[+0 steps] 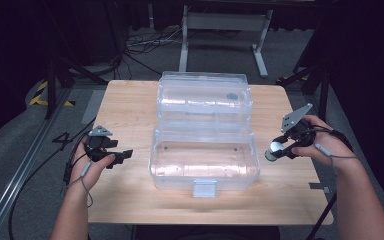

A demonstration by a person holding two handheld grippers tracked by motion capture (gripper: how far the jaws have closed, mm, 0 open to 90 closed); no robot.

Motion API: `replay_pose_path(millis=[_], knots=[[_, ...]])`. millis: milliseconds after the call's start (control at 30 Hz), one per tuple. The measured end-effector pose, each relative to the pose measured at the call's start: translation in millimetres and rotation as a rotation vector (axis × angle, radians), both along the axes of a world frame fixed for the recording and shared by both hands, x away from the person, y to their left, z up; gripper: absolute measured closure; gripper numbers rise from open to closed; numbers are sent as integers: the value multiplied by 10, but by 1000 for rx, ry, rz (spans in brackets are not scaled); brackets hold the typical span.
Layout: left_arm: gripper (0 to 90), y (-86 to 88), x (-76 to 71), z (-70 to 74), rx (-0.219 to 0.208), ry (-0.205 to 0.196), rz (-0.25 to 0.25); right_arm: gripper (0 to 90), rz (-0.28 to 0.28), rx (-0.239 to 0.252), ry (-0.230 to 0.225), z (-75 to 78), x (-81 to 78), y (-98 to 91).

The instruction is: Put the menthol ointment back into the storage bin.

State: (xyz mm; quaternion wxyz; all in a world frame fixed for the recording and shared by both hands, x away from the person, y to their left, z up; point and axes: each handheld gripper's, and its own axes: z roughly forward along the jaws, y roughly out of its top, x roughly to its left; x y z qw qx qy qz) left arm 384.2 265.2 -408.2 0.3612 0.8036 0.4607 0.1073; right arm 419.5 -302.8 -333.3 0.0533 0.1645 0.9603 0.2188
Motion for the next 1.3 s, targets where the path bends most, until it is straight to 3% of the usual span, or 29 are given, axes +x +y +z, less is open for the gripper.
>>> replay_pose_path(millis=[667, 1000, 1300], knots=[[274, 0, -3, 0, 0, 2, 3, 508, 94, 21, -17, 271, -130, 184], [273, 11, -2, -2, 1, 3, 1, 508, 141, 19, -41, 341, -185, 334], [274, 11, -1, -7, 0, 6, 2, 508, 173, 16, -26, 355, -206, 465]])
